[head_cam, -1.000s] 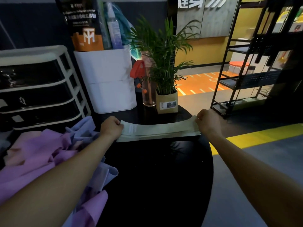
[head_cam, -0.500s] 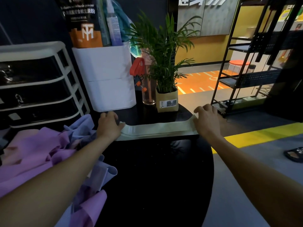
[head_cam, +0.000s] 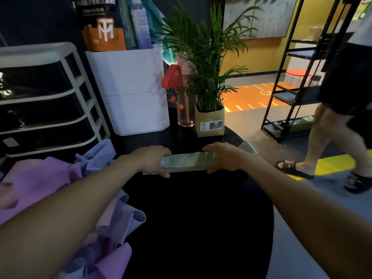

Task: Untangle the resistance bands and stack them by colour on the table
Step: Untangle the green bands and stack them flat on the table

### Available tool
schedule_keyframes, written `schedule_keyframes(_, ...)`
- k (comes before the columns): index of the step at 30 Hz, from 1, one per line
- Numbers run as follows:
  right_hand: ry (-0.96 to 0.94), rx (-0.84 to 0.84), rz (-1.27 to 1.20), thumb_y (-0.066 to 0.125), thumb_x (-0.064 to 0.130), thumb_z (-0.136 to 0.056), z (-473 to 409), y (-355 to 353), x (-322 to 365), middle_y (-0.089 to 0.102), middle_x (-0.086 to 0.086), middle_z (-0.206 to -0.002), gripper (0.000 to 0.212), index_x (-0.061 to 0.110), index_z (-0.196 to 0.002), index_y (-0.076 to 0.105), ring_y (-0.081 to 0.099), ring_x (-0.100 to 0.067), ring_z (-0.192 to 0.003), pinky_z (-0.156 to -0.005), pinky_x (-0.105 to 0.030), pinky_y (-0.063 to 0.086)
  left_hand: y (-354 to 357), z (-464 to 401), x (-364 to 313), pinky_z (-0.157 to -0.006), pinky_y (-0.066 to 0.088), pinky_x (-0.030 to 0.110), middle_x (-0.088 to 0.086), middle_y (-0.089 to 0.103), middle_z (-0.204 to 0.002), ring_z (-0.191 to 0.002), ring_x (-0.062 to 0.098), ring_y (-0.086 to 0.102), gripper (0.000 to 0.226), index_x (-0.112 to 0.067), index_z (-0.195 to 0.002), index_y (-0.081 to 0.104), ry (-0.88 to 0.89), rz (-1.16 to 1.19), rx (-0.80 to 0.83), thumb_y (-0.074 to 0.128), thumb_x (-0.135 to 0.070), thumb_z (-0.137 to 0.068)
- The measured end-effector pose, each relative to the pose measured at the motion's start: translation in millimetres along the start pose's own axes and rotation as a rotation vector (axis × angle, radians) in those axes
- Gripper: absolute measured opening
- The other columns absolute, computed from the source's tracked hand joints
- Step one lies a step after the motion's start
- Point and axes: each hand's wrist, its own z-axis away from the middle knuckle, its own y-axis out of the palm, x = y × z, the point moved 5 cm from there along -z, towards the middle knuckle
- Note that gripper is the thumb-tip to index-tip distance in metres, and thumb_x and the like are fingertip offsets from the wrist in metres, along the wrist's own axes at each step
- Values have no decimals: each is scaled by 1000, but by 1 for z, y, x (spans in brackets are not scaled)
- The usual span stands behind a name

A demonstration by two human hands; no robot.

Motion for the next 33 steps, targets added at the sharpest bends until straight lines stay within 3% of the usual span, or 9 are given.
schedule_keyframes(4, -8, -38, -5, 76, 41, -73, -2, -1, 0, 43, -6, -133, 79, 22, -140, 39, 41, -29, -125, -103, -47, 38, -2, 1, 2, -90, 43, 34, -7, 51, -111, -105, 16, 51, 58, -27, -118, 52, 10, 88, -50, 78, -39, -68)
schedule_keyframes(7, -5, -15, 45, 73, 40, -76, -1, -1, 4, 41, -9, -135, 78, 20, -141, 36, 40, -32, -126, -105, -45, 37, 0, 2, 1, -87, 41, 32, -3, 52, -116, -107, 18, 51, 58, -26, -119, 50, -14, 119, -61, 79, -35, -69)
schedule_keyframes(10, 2, -28, 43, 73, 37, -77, 2, 0, 7, 37, -10, -138, 79, 20, -143, 33, 36, -32, -128, -106, -39, 34, 1, 9, -3, -99, 38, 34, -1, 46, -133, -121, 21, 47, 71, -25, -135, 39, -33, 72, -100, 75, -34, -74)
schedule_keyframes(14, -9, -83, -5, 75, 35, -75, 11, -5, 16, 36, -8, -138, 81, 22, -143, 34, 34, -30, -130, -107, -42, 34, -7, 29, -12, -114, 16, 37, 0, 27, -152, -137, 19, 31, 80, -23, -147, 22, -6, -32, -146, 67, -37, -82)
schedule_keyframes(21, -95, -175, -66, 70, 30, -81, 31, -21, 72, 44, -8, -138, 65, 16, -138, 42, 44, -26, -125, -103, -36, 39, -32, 96, 0, -97, 42, 36, 4, 51, -127, -115, 23, 51, 49, -21, -129, 51, -42, 77, -332, 66, -28, -83)
schedule_keyframes(27, -240, -252, -144, 72, 29, -80, 54, -23, 152, 48, -10, -133, 59, 13, -132, 49, 47, -24, -122, -99, -27, 34, -44, 178, 26, -95, 42, 36, 1, 57, -117, -113, 22, 53, 31, -20, -114, 62, -143, 117, -488, 61, -21, -83)
schedule_keyframes(30, -292, -246, -191, 71, 25, -81, 61, -21, 194, 52, -12, -132, 55, 7, -129, 52, 49, -25, -120, -101, -30, 37, -47, 222, 45, -92, 43, 34, 6, 60, -113, -108, 23, 55, 26, -14, -109, 64, -204, 183, -592, 63, -15, -83)
schedule_keyframes(33, -335, -249, -230, 70, 23, -81, 58, -18, 231, 57, -14, -122, 45, 2, -120, 58, 55, -29, -111, -91, -31, 42, -40, 260, 72, -91, 43, 32, 6, 59, -112, -106, 22, 56, 29, -14, -110, 65, -285, 277, -660, 67, -14, -81)
